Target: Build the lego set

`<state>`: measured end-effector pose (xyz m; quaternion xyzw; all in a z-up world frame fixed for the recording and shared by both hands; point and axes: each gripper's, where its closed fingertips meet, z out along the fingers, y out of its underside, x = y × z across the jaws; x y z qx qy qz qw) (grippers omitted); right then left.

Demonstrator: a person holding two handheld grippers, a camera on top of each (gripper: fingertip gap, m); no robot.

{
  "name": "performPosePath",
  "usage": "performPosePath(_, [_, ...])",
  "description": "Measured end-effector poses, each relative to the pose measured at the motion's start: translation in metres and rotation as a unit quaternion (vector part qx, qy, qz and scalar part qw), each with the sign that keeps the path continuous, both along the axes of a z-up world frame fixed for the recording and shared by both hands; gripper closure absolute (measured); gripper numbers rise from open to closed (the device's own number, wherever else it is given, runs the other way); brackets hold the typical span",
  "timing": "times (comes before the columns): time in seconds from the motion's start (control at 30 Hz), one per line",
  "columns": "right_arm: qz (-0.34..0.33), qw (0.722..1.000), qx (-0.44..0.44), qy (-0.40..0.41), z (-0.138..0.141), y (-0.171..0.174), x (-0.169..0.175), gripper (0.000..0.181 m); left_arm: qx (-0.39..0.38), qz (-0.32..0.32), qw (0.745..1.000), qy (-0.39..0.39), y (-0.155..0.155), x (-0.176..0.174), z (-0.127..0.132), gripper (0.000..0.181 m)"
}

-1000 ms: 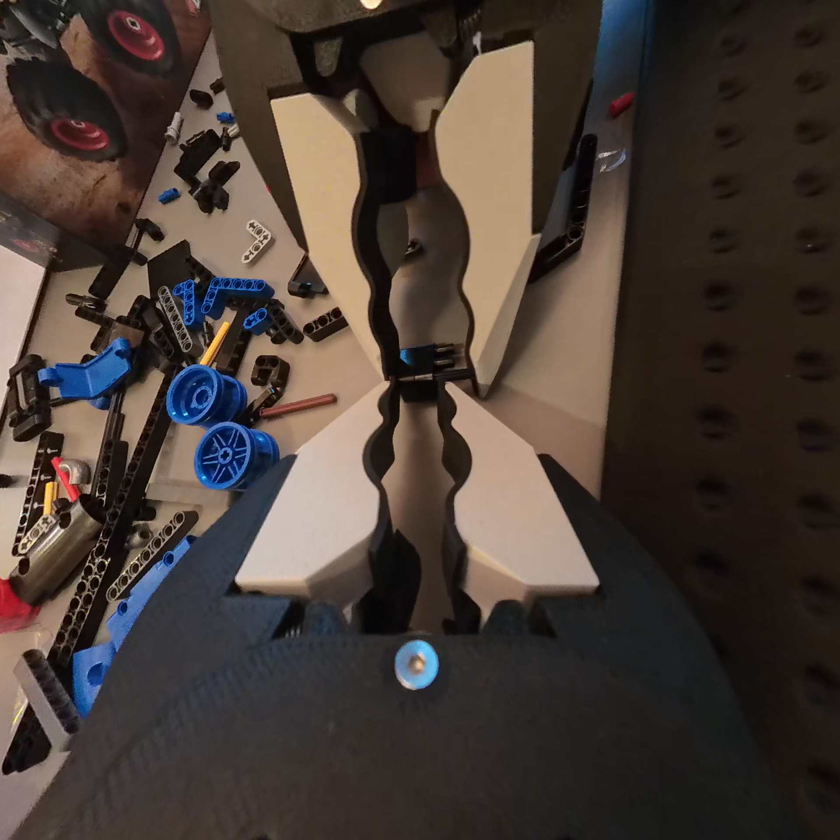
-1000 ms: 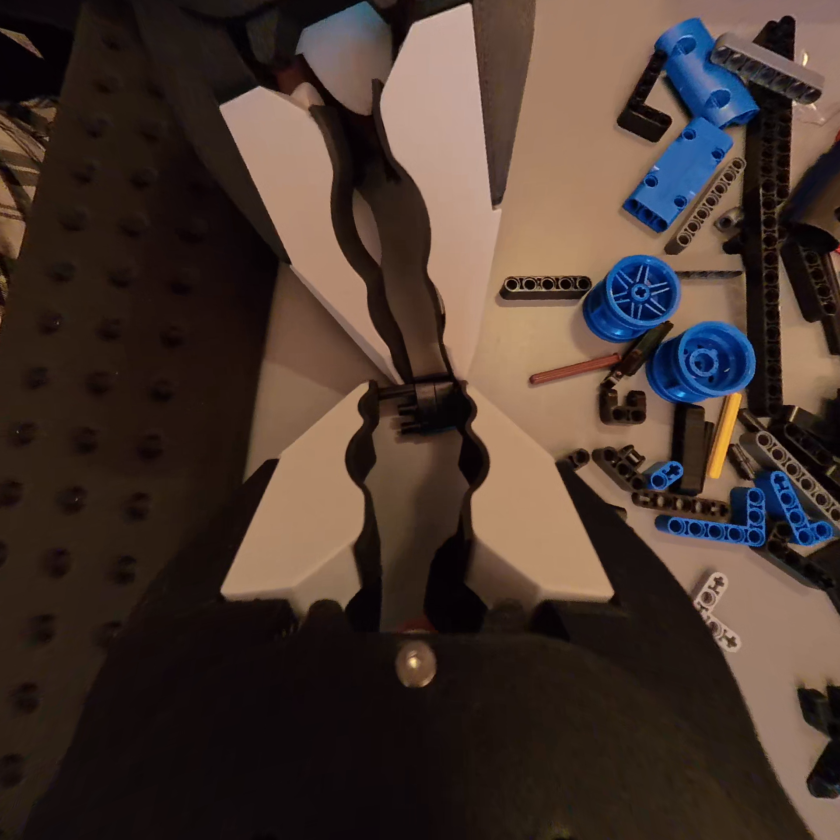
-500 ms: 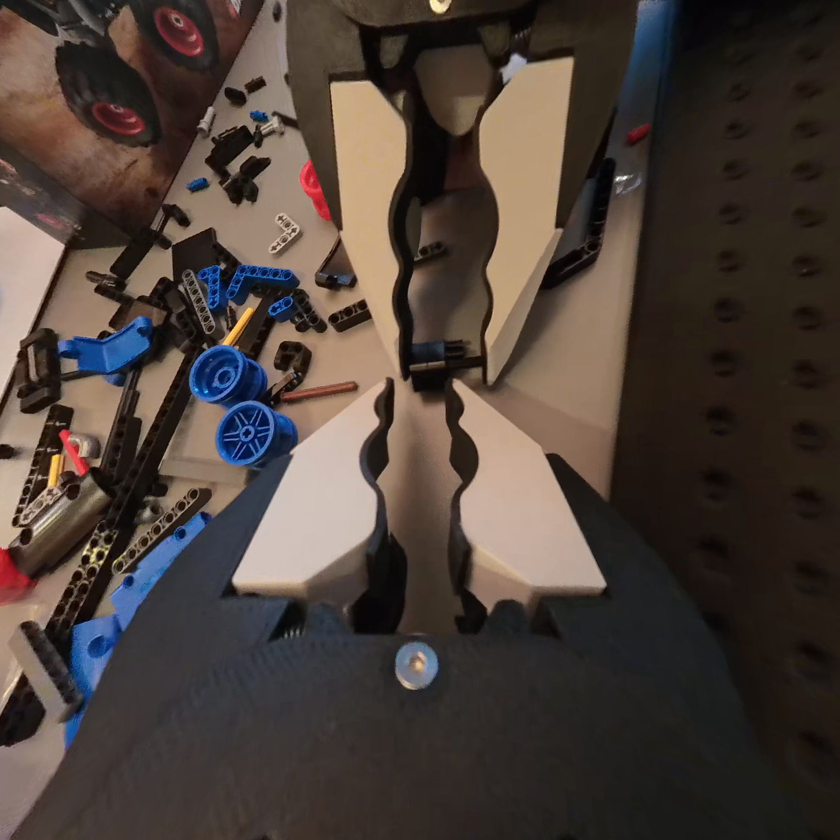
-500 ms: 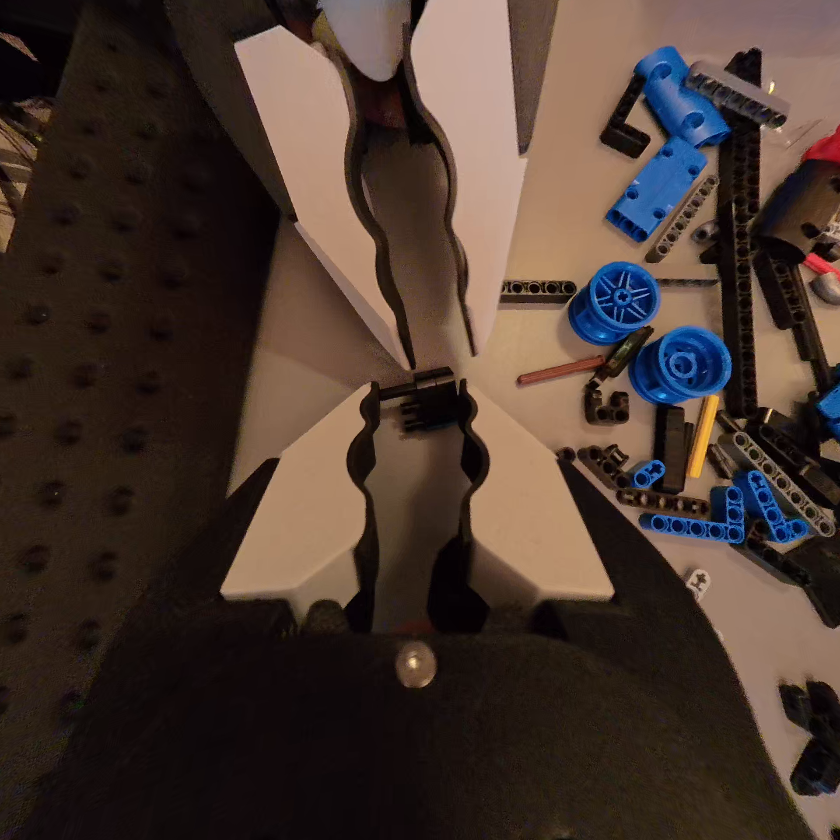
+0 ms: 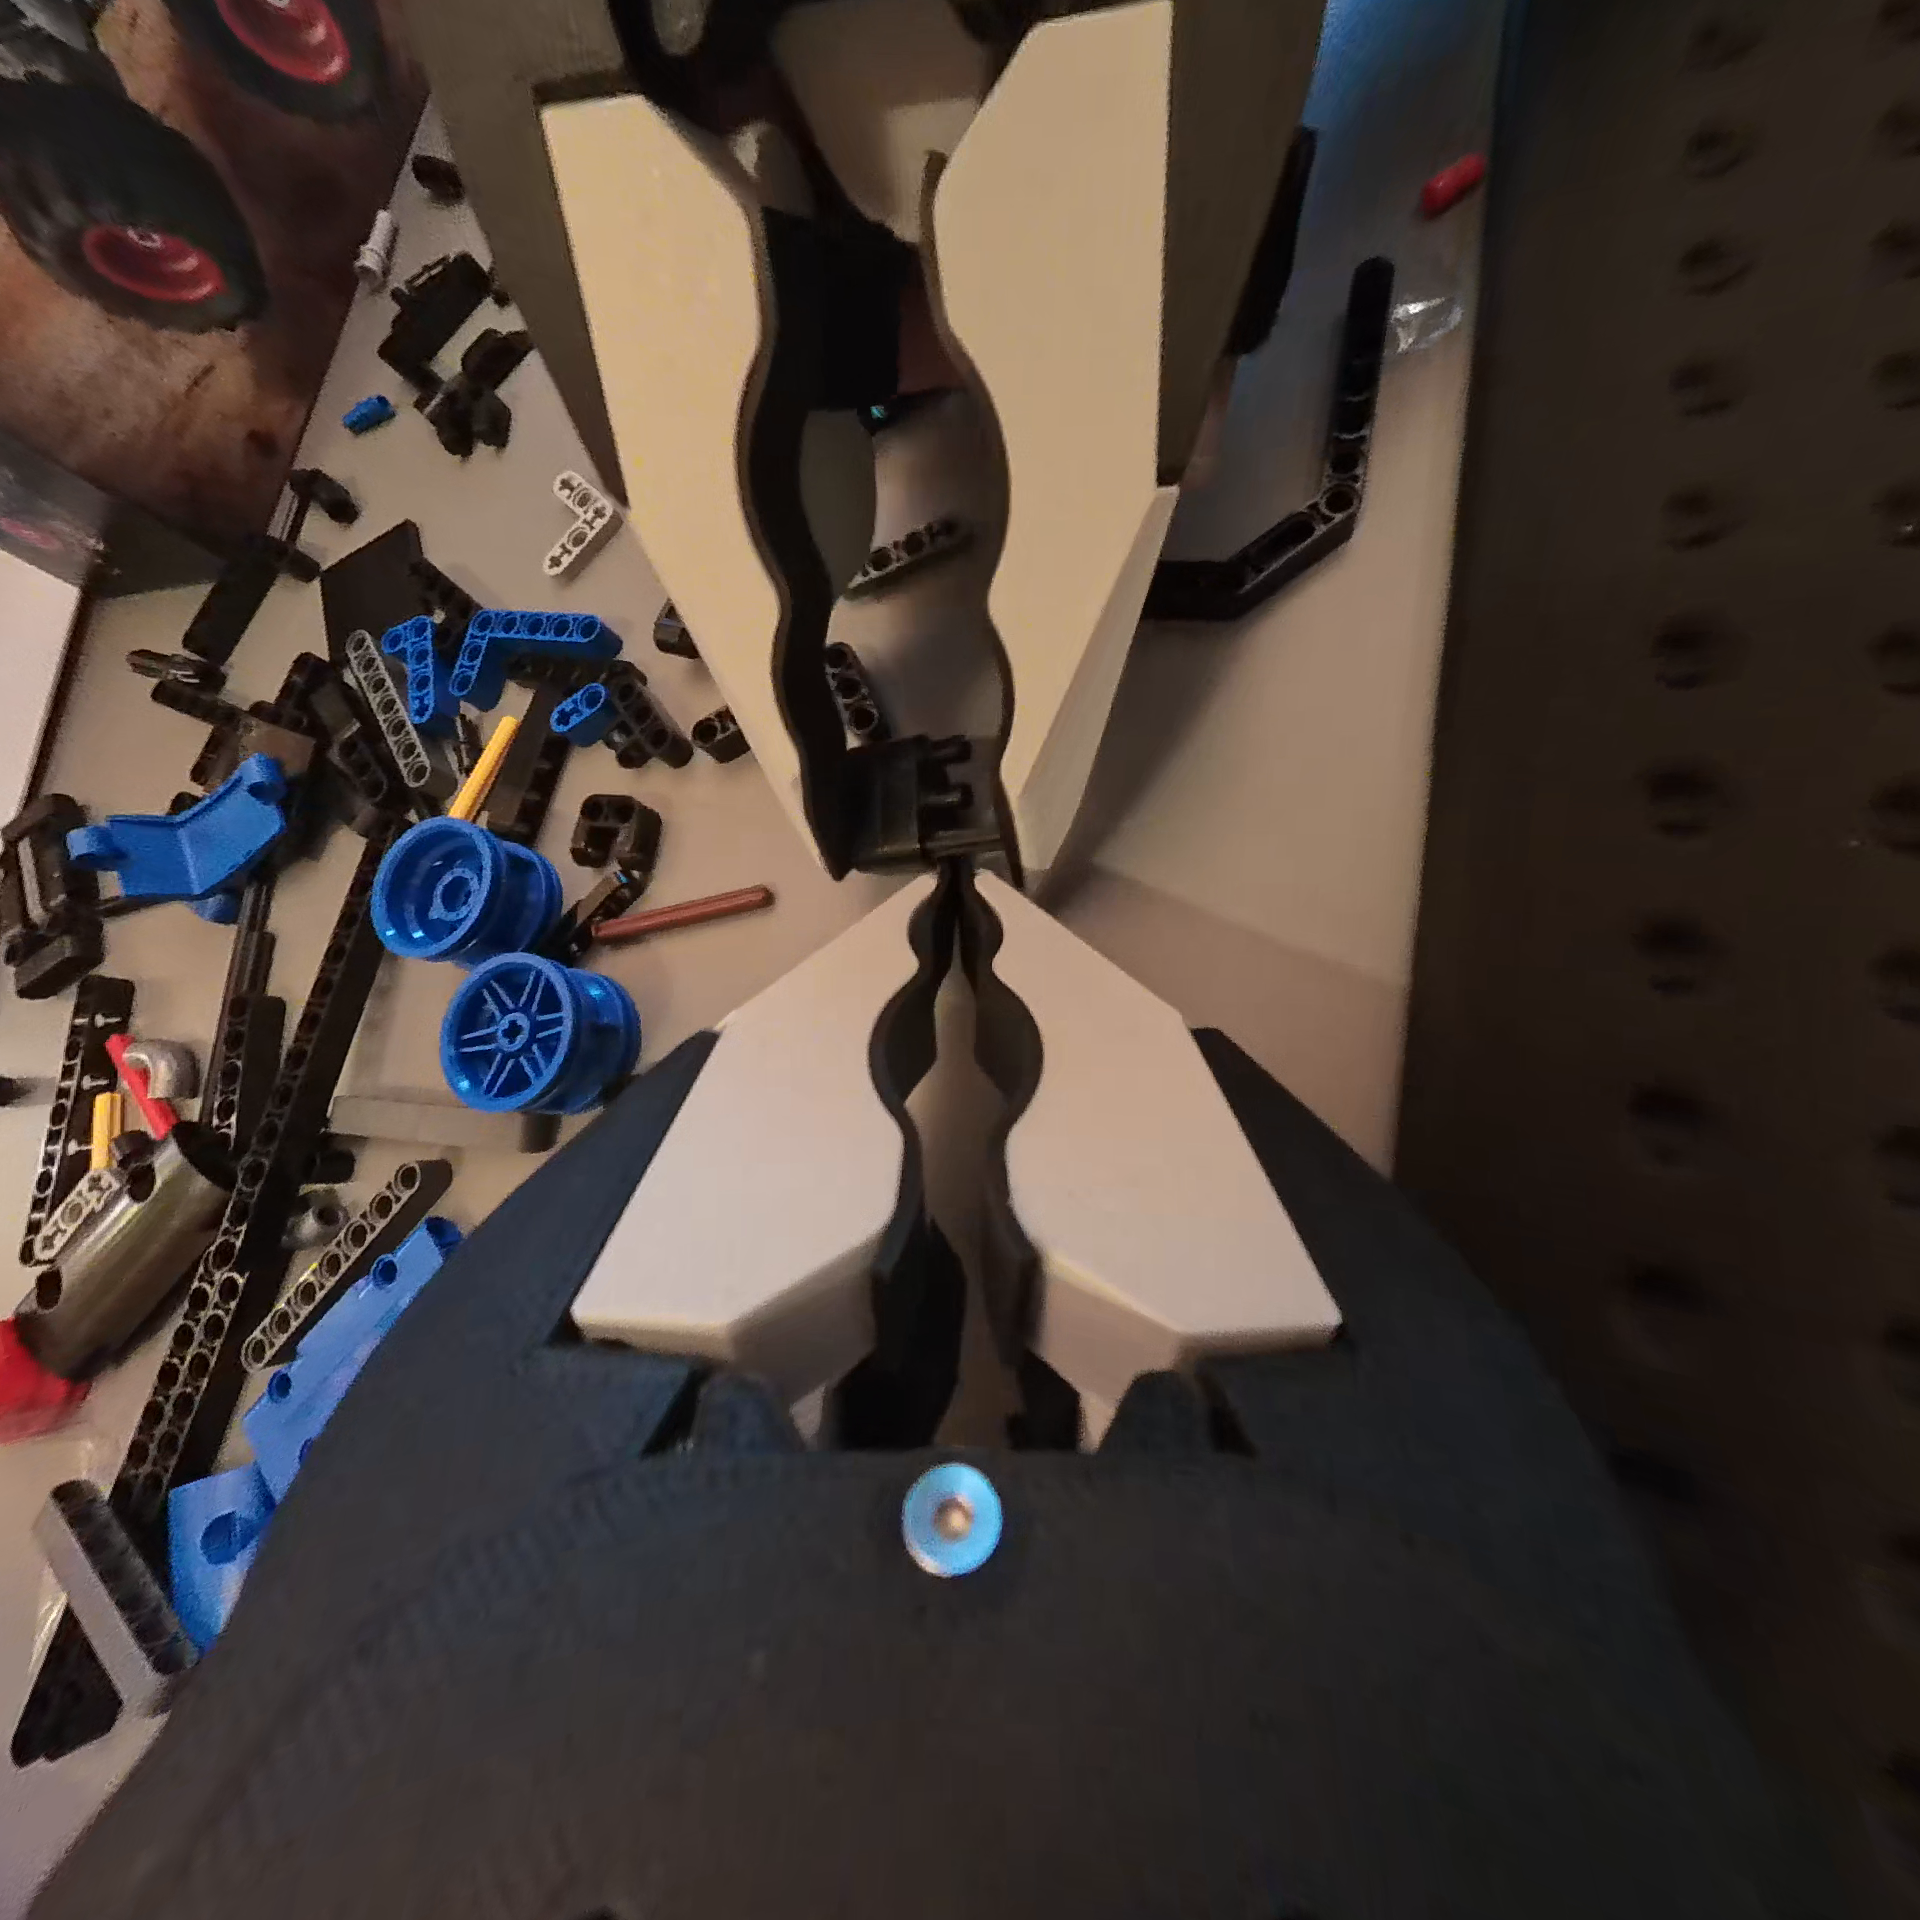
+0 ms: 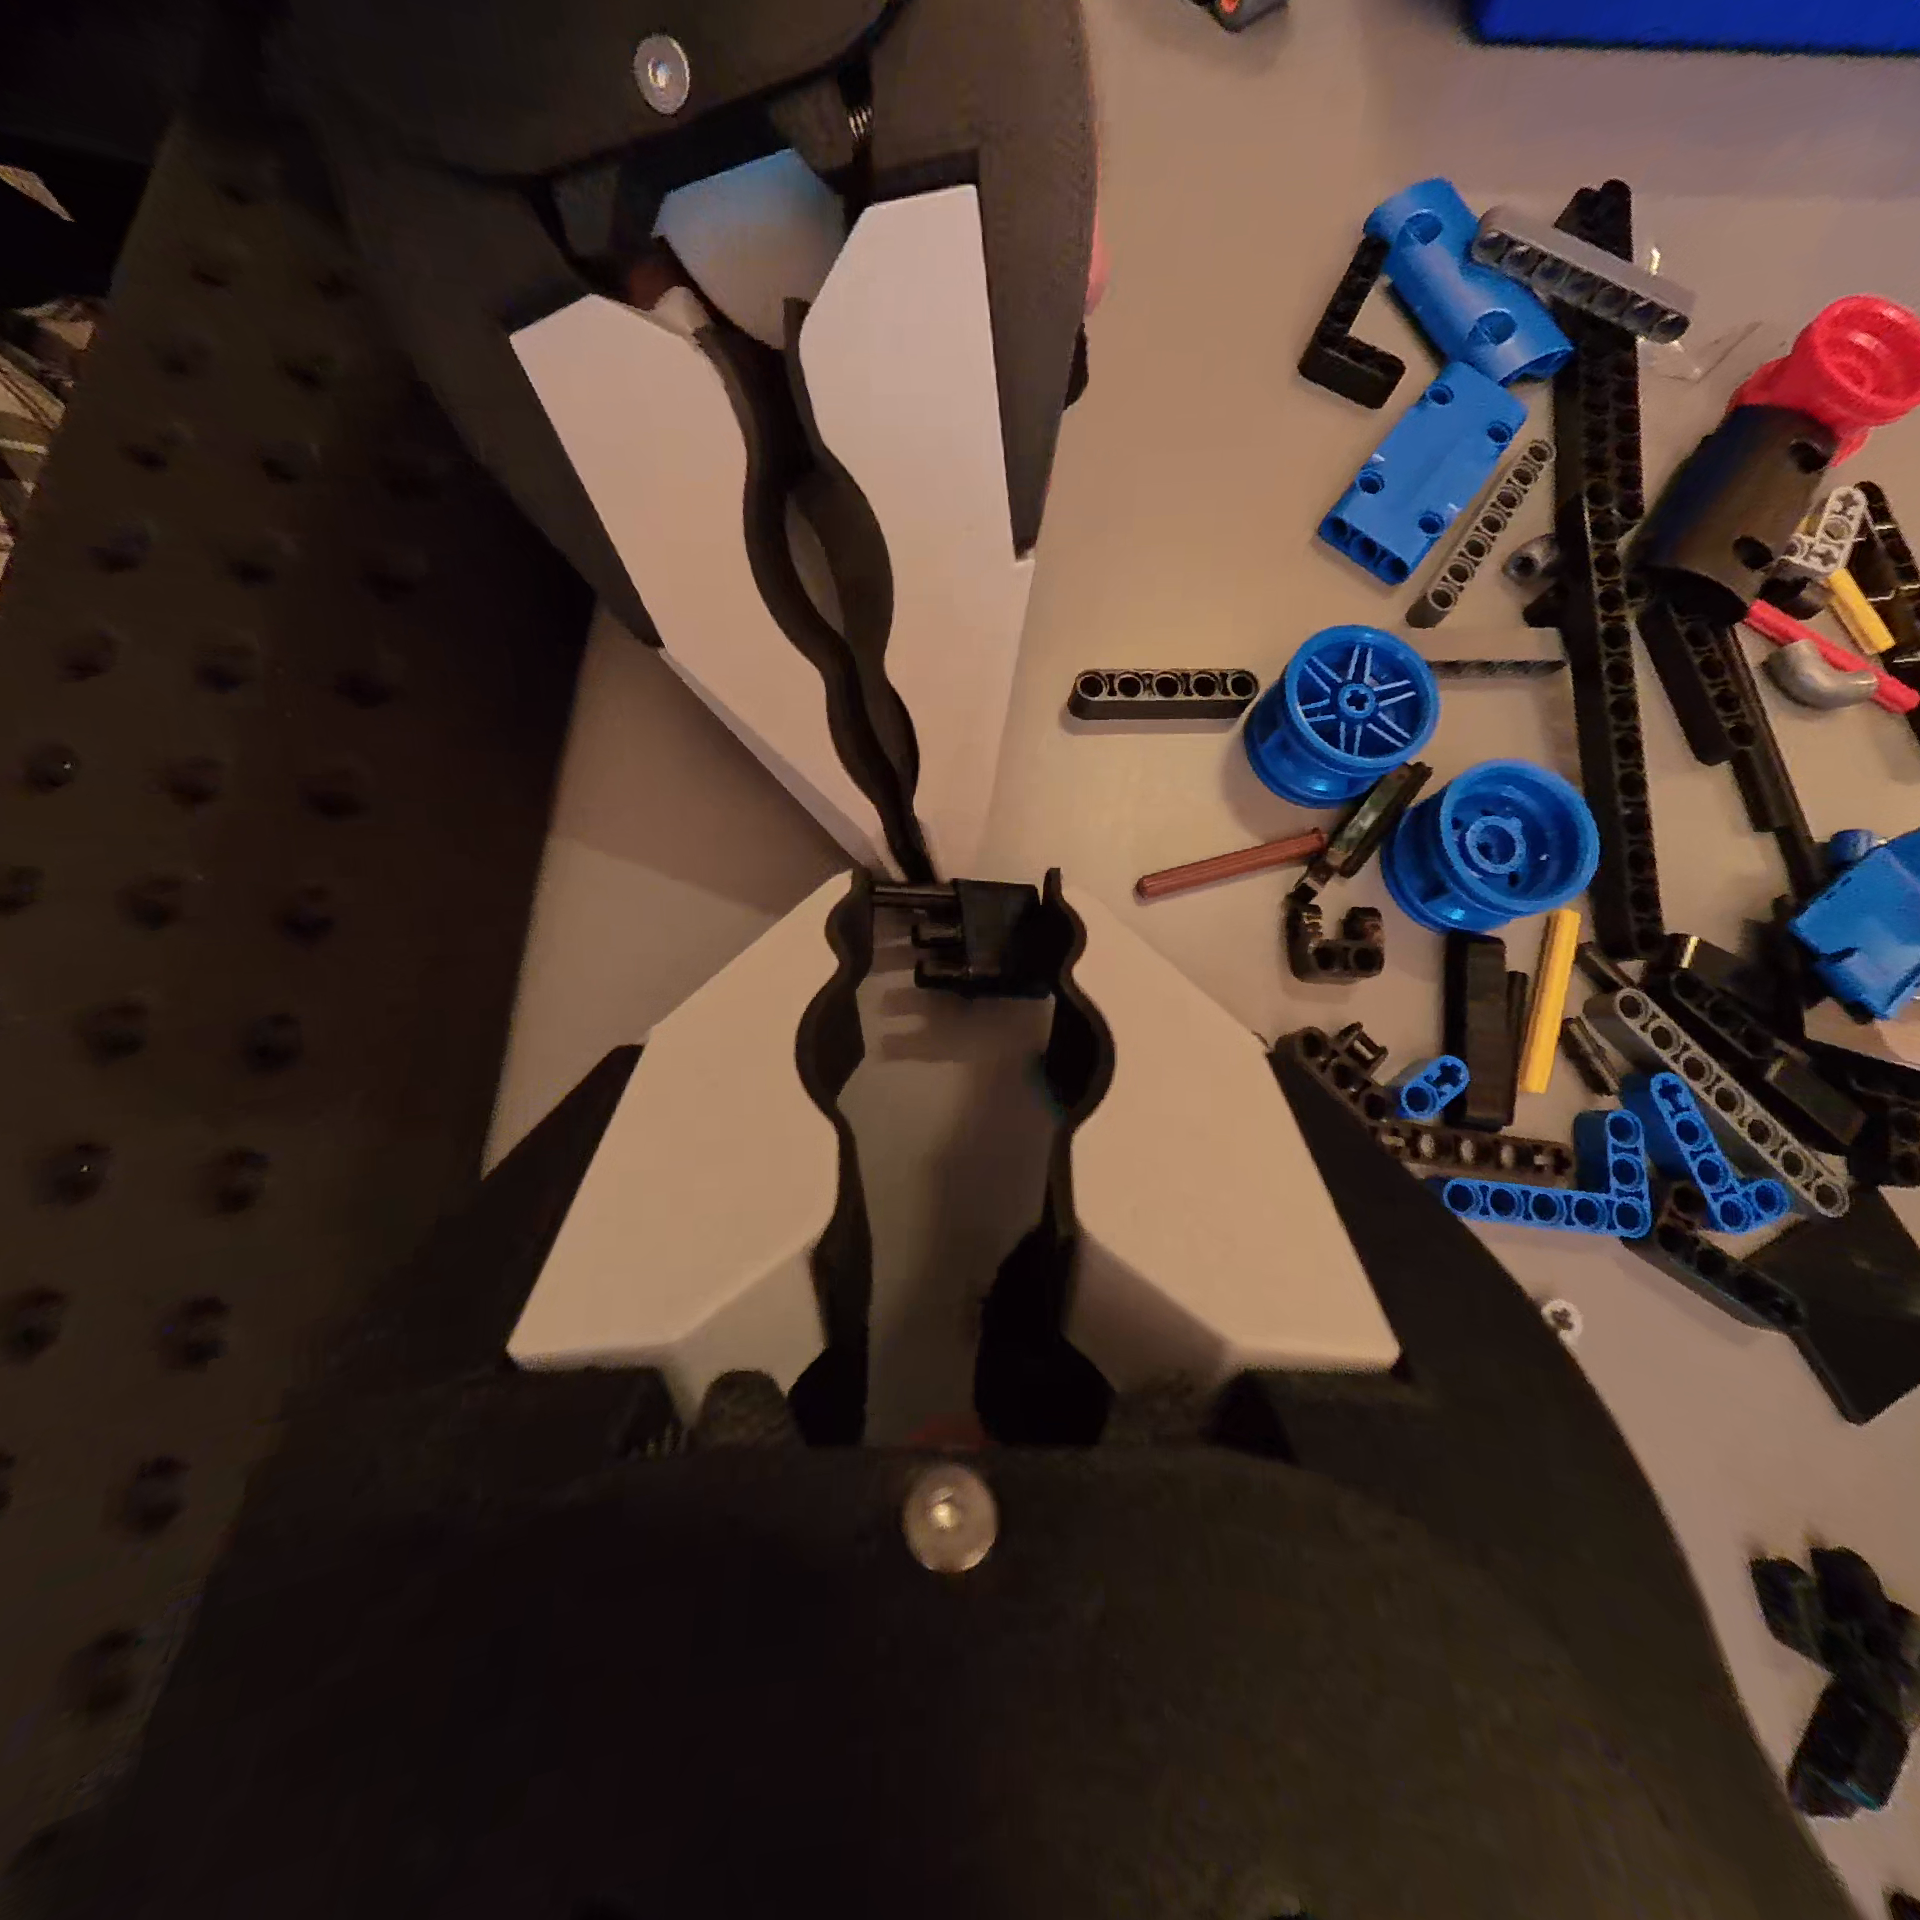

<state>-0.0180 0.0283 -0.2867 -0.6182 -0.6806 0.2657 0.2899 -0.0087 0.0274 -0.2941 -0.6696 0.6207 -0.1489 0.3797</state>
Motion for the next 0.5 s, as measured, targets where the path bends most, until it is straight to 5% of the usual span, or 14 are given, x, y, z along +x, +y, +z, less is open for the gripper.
performPosePath(0.2, [0.003,0.998,-0.003,0.067,0.024,0.000,-0.005,0.150,-0.013,0.025,0.999,-0.033,0.008,-0.001,0.007,0.152])
performPosePath(0.5, [0.016,0.993,-0.009,0.119,0.041,-0.001,-0.003,0.149,-0.008,0.032,0.995,-0.097,0.015,-0.001,0.028,0.178])
